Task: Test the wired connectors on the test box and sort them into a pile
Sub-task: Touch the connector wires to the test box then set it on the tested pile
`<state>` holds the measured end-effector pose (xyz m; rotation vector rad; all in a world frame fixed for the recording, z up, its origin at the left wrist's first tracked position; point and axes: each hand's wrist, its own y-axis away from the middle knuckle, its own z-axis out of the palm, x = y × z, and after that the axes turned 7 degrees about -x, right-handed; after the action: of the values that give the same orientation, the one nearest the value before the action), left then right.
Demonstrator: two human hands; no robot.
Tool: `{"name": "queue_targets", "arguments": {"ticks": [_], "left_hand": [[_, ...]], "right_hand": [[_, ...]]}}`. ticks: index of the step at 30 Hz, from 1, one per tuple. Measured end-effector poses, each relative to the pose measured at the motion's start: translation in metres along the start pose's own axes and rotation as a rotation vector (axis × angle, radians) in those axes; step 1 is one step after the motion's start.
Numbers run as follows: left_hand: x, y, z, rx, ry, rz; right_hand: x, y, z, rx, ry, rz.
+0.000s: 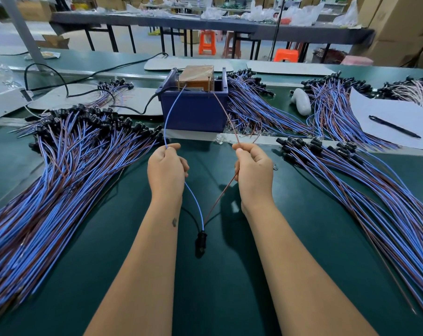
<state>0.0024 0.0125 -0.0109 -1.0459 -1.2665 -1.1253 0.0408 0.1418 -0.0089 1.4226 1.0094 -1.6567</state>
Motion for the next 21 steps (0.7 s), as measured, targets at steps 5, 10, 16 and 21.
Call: {"name": "queue_targets", "arguments": {"ticks": [5,10,16,21], "left_hand": [[0.0,-0.0003,-0.0004,-0.006,-0.001,0.001],[-0.0006,-0.0007,-0.0003,-0.005,0.008,0.001],[-0.0016,-0.0016,-0.0006,-0.003,0.01,-0.008],[-0.0014,-0.0028,-0.0009,-0.016,0.001,-0.028]], "right_hand": [[0.0029,-0.0018,0.0006,0.0,0.039,-0.016],[0.0048,-0.0026,0.0012,-0.005,0.069,-0.029],[0.0048,-0.0027,0.0017,-0.014,0.062,-0.026],[0.0037,-0.0025,0.0016,-0.007,0.077,-0.032]]}}
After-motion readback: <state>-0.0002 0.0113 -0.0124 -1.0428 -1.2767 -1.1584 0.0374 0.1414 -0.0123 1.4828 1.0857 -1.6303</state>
